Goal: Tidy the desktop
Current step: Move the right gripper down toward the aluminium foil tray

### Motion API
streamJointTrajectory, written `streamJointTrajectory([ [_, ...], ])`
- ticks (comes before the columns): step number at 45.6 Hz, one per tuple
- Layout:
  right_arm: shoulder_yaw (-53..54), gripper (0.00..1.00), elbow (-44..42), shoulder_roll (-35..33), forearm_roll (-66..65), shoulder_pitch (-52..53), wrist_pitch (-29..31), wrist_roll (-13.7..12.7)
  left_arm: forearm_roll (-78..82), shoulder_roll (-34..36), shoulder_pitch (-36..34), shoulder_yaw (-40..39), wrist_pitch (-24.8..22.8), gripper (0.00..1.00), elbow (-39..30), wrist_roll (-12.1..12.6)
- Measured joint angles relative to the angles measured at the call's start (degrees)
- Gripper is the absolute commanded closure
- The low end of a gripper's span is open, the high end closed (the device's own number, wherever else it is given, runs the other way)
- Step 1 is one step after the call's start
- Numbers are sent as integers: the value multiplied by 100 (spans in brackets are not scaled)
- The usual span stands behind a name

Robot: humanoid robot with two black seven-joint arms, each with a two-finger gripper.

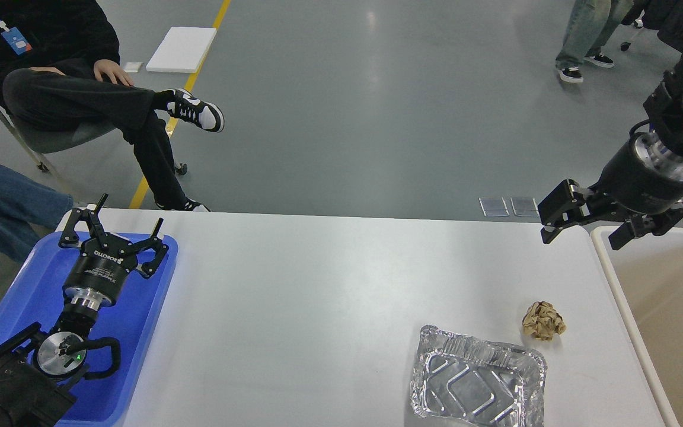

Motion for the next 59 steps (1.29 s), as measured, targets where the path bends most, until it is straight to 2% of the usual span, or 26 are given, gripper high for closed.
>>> streamJointTrajectory([
  [59, -42, 0, 0, -80, 30, 153, -14, 1, 0, -6, 1, 0, 0, 1, 0, 0],
])
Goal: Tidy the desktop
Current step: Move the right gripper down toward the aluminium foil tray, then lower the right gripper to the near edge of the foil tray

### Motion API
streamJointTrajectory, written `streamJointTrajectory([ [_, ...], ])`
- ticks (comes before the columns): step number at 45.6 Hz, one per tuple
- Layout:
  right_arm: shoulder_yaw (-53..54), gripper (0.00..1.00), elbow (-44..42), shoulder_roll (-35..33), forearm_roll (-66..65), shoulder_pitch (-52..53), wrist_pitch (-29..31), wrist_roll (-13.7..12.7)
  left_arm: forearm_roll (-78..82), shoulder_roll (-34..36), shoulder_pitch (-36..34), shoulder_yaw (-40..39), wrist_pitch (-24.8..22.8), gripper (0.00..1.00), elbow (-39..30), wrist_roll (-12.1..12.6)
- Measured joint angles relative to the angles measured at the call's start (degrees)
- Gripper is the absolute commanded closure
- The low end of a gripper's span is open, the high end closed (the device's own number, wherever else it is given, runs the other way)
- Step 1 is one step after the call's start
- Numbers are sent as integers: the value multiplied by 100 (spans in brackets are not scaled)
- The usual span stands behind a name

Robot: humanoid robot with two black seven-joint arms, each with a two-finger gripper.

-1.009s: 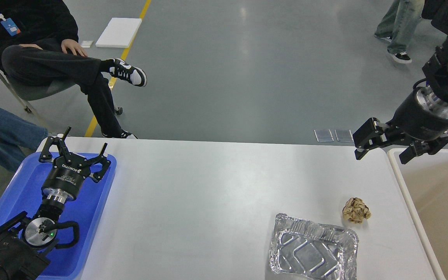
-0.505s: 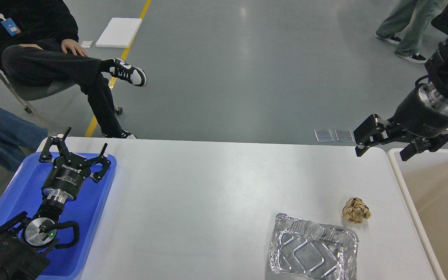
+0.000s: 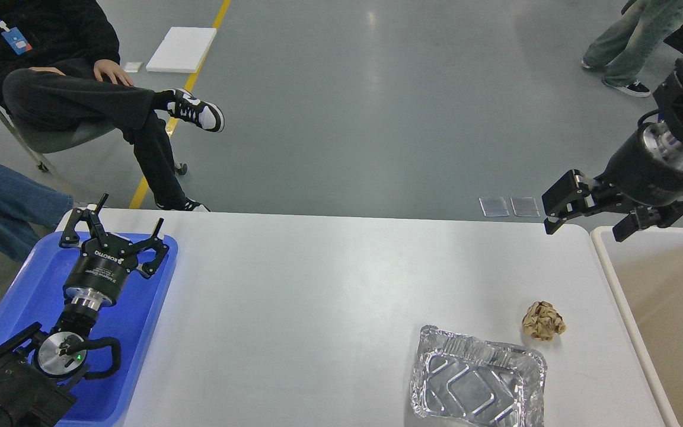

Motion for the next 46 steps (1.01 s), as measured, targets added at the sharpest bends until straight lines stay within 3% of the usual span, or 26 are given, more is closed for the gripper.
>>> streamJointTrajectory([
  [9, -29, 0, 33, -3, 9, 1, 19, 0, 0, 2, 0, 0, 0, 1, 0, 0],
  [32, 29, 15, 779, -724, -405, -21, 4, -75, 0, 8, 0, 0, 0, 1, 0, 0],
  [46, 655, 14, 1007, -1574, -914, -954, -246, -461, 0, 9, 6, 1, 0, 1, 0, -2],
])
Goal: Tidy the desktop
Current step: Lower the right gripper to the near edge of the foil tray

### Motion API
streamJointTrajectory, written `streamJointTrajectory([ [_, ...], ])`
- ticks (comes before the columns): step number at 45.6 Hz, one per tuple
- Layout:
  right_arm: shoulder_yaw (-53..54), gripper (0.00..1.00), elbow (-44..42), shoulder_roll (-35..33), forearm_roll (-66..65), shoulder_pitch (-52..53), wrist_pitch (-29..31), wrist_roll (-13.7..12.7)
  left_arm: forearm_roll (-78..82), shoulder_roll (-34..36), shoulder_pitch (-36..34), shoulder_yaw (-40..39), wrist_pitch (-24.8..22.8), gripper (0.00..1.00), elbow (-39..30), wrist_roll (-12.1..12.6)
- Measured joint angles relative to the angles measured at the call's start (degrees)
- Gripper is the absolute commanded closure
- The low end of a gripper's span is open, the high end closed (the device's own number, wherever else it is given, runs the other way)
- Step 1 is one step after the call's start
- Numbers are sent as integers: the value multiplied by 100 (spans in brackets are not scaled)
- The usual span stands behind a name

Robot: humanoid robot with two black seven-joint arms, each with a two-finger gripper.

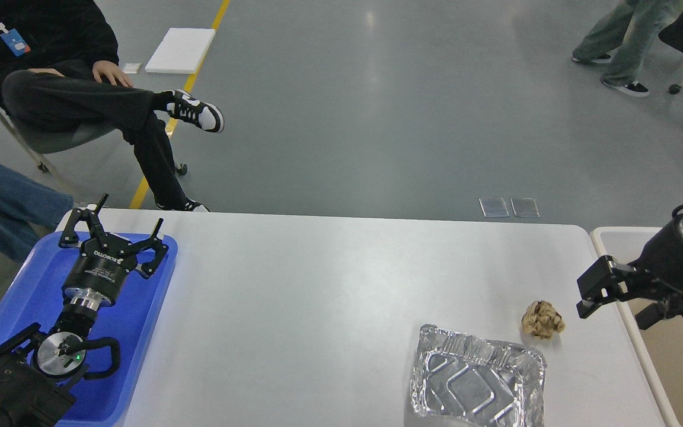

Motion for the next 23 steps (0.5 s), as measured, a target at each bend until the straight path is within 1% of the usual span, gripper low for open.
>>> streamJointTrajectory([
  [6, 865, 14, 10, -461, -407, -939, -283, -434, 0, 0, 2, 0, 0, 1, 0, 0],
  [12, 1548, 14, 13, -720, -674, -1716, -608, -735, 0, 0, 2, 0, 0, 1, 1, 0],
  [17, 1918, 13, 14, -823, -797, -2220, -989, -879, 1, 0, 3, 0, 0, 1, 3, 0],
  [23, 2311, 12, 17, -860, -866, -2779, -1387, -963, 0, 2, 2, 0, 0, 1, 5, 0],
])
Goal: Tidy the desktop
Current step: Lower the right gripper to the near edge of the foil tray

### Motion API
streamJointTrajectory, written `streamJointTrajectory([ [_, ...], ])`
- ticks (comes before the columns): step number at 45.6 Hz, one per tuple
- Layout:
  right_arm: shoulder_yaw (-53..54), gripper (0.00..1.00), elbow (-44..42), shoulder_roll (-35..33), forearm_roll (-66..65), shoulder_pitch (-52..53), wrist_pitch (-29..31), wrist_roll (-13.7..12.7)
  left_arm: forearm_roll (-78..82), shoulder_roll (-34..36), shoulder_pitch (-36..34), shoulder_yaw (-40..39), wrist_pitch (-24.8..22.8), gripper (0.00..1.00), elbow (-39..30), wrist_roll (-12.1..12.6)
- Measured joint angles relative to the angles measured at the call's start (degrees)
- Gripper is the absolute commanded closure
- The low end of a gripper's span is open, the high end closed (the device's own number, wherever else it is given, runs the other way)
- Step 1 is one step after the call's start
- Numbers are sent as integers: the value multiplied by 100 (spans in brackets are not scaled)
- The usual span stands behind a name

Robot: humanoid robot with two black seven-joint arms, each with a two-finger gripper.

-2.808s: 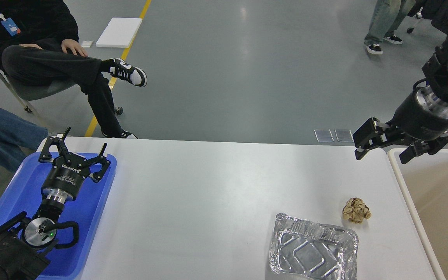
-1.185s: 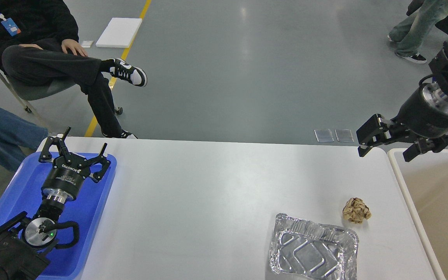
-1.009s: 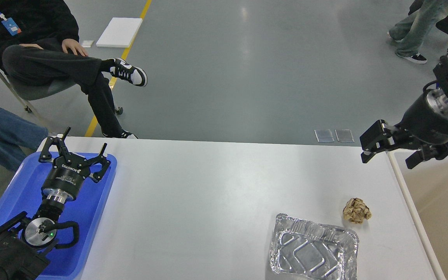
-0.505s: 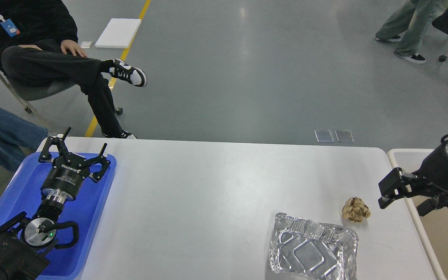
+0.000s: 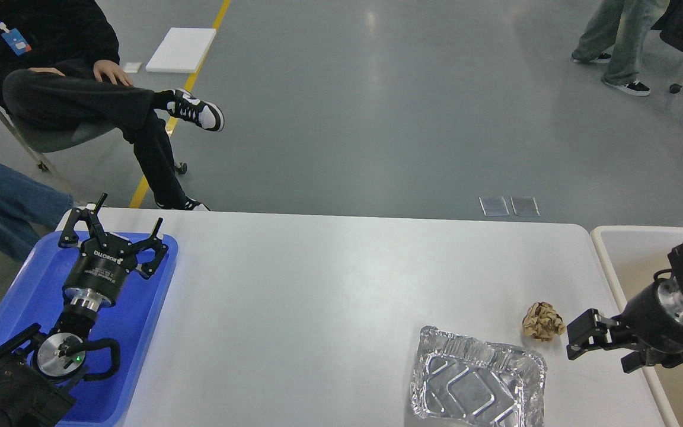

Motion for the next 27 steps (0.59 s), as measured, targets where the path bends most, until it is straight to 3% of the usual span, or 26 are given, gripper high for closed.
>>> streamJointTrajectory([
  [27, 864, 12, 1, 672, -65, -1571, -1245, -106, 0, 4, 1, -1, 0, 1, -3, -7],
])
